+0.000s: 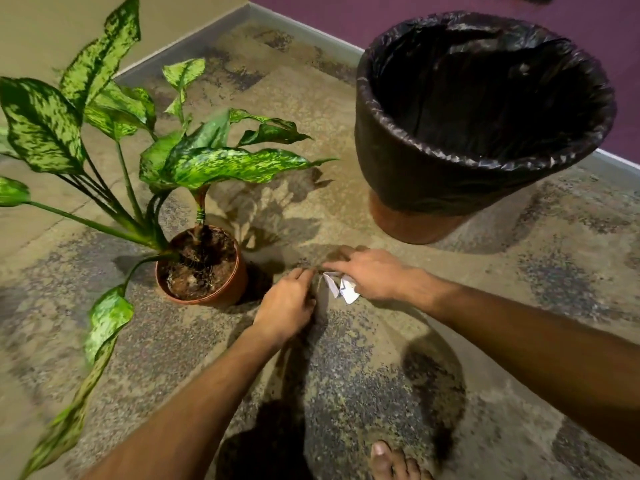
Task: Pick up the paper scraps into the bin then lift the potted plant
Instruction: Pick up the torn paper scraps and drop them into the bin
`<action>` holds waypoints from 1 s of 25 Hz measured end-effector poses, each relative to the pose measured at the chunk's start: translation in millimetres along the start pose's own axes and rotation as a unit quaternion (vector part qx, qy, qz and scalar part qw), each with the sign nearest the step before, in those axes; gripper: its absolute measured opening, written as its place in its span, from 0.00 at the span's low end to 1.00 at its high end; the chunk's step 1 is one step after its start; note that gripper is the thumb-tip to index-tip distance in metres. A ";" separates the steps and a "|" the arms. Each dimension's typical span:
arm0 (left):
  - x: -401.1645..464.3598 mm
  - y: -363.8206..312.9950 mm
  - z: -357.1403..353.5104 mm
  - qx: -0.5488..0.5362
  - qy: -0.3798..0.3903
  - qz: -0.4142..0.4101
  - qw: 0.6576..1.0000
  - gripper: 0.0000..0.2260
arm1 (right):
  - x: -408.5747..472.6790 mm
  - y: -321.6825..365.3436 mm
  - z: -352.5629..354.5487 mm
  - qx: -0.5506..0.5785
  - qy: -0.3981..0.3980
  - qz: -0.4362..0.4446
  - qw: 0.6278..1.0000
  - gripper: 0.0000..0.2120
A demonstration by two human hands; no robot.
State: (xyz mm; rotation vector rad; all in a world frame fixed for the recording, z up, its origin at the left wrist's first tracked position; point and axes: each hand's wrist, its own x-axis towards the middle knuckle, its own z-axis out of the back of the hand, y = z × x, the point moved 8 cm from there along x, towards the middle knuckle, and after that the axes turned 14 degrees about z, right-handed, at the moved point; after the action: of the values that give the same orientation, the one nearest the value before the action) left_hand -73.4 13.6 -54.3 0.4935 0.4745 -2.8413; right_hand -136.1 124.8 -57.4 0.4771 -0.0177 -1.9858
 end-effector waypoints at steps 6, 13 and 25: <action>0.1 -1.6 -3.8 -0.014 0.007 -0.008 1.000 0.25 | 11.5 13.5 -20.9 -0.053 0.025 0.040 0.997 0.27; 2.2 -1.4 -7.2 -0.040 0.029 0.014 0.999 0.30 | -12.1 10.4 -18.7 0.020 -0.057 0.023 0.998 0.10; -2.0 -19.2 -17.7 -0.174 0.096 0.061 0.978 0.27 | -56.0 -55.0 -9.2 0.451 -0.230 -0.263 0.821 0.08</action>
State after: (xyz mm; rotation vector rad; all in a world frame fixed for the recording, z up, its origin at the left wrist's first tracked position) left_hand -71.6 37.8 -64.1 0.7008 0.9215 -2.5283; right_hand -159.5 200.3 -60.0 0.6135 -1.3088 -2.5166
